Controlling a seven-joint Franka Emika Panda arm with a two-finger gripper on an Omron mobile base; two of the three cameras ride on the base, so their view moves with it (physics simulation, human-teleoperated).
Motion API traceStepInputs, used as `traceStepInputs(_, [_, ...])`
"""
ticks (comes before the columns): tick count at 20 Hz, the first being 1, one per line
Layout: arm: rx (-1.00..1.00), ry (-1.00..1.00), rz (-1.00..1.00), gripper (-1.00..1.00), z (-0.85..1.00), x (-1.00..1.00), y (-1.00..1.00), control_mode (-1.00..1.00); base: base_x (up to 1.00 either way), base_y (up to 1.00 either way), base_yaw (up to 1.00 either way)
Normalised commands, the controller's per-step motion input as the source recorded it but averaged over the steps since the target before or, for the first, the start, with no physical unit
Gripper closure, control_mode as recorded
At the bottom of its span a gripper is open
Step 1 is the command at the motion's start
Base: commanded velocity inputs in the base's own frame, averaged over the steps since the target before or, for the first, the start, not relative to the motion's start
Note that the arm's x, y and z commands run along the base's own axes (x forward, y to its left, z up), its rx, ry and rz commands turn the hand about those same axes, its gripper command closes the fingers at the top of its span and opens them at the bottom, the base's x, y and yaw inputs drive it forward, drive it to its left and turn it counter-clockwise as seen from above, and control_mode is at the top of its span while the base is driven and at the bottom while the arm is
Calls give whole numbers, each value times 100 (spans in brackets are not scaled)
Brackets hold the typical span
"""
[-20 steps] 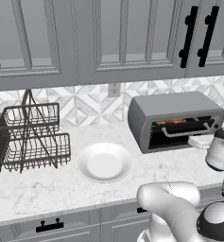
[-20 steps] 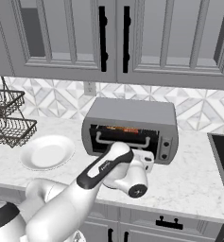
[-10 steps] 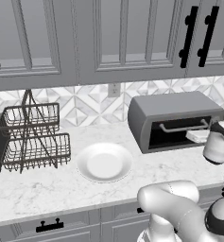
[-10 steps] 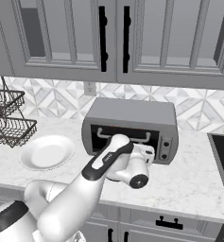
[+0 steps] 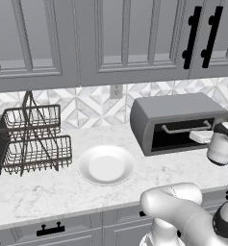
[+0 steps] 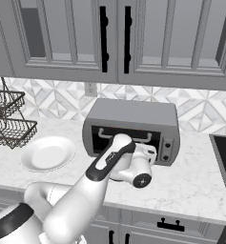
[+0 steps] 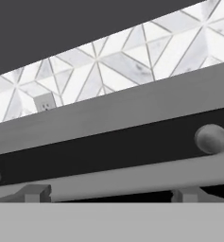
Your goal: Pick up the kebab skewer and baguette bread, and place them inside the toaster oven. Close the toaster oven door and start by setting the timer.
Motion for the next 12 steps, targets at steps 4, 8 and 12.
traceStepInputs(4, [0, 0, 0, -100, -4, 18, 0, -100, 0, 0, 0])
traceStepInputs(8, [0, 0, 0, -100, 0, 3, 0, -100, 0, 0, 0])
traceStepInputs(12, [0, 0, 0, -100, 0, -29, -5, -100, 0, 0, 0])
